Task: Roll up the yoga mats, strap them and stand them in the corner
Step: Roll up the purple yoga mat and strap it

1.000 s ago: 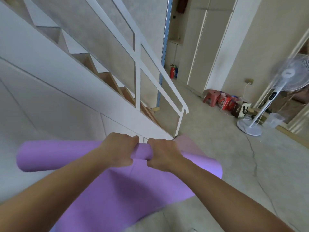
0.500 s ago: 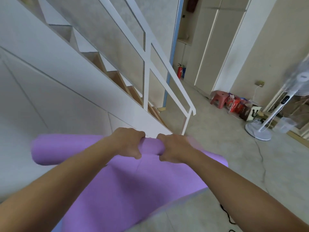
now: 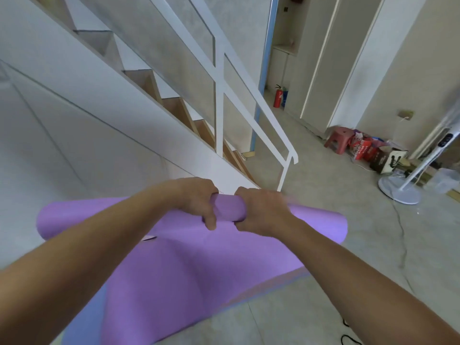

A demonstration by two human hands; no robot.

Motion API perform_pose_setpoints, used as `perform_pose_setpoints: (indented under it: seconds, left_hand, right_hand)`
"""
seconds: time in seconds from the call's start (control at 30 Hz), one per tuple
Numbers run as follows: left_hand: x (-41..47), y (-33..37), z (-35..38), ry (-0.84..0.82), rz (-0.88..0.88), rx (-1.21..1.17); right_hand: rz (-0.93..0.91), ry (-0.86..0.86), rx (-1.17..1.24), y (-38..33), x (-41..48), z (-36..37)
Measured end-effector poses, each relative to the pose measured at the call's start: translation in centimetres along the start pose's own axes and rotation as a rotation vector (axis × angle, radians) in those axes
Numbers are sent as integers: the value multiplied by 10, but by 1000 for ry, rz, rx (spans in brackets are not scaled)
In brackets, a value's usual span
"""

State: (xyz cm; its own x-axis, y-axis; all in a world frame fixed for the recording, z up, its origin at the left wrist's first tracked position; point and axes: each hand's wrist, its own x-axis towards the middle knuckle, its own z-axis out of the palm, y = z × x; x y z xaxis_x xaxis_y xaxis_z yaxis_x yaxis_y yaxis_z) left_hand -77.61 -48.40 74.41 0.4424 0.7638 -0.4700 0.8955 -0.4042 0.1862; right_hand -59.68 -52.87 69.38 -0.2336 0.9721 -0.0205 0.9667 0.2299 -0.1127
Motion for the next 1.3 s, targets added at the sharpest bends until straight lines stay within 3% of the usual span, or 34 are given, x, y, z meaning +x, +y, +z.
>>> perform_pose_setpoints:
  seconds: [0.13, 0.23, 0.4, 0.53, 0.6, 0.67, 0.8, 0.87, 0.93, 1.0, 1.1, 1.23, 1.3]
  left_hand:
    - [-23, 24, 23, 278, 6, 450]
    - [-34, 46, 37, 472, -39, 501]
    - [-38, 89, 20, 477, -281, 170]
    - [-41, 125, 12, 379, -346, -105]
    - [-46, 141, 8, 312, -336, -229]
    - [-55, 161, 3, 318, -320, -172]
    - [-65, 197, 1, 579, -290, 465]
    - [-67, 204, -3, 685, -311, 534]
    - [-72, 202, -16, 701, -379, 461]
    - [-79, 196, -33, 662, -440, 309]
    - [-86, 183, -51, 566, -417, 33]
    - [-96, 170, -61, 420, -319, -303]
    - [-101, 174, -59, 379, -295, -257]
  right_hand:
    - [-34, -385, 338, 22, -9, -25]
    - [-105, -459, 319, 35, -16, -40]
    - [-271, 73, -117, 59, -36, -44]
    - [-364, 267, -182, 86, -49, -45]
    - [-423, 208, -140, 102, -52, -62]
    - [-458, 45, -76, 117, -55, -86]
    - [-426, -300, 176, 137, -53, -136]
    - [-436, -327, 186, 138, -52, -152]
    - [-452, -222, 138, 133, -54, -158]
    - [-467, 25, 16, 126, -57, -155]
    - [-511, 272, -199, 117, -60, -145]
    - [-511, 226, -93, 118, -57, -161]
    - [-523, 133, -89, 118, -58, -170]
